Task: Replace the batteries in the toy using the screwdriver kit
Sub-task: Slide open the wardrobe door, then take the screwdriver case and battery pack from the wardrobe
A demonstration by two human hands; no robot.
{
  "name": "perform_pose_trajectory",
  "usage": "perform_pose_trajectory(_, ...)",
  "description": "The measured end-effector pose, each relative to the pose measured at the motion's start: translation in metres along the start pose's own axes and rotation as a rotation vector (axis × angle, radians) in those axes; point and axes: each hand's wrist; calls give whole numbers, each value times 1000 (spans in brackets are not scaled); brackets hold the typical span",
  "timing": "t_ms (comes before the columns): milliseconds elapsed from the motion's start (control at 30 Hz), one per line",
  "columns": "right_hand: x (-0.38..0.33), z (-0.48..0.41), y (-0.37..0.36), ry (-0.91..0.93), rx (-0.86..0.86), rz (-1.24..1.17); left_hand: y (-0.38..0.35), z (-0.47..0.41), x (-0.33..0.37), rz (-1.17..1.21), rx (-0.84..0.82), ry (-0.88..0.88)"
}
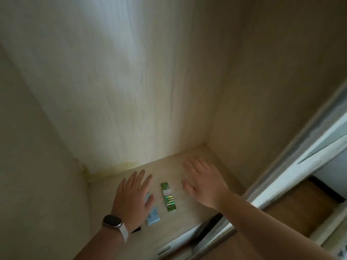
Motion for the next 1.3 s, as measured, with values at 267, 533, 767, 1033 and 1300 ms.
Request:
perform_pose_trajectory(267,0,-7,-123,19,-217,-46,-86,22,-38,42,-221,260)
perform_pose_trajectory(533,-7,11,-259,-29,-415,-87,-188,42,-76,97,-330,424)
perform_pose_trajectory(767,-2,18,-358,-100,-483,-142,-272,50,-102,118,-416,473)
perform_pose_trajectory(1033,7,20,-431,-268,-496,-205,-334,51,-123,134,-425,569)
perform_pose_trajectory(1300,-3,9,-465,-850,-556,-424,-371,40,-122,203,-296,797)
Point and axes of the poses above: each hand's wrist, its own z-axis away from the middle knuckle, its own y-axis out of the back of the hand, x = y × z, and after that the axes turned 14 degrees about -y, right-handed
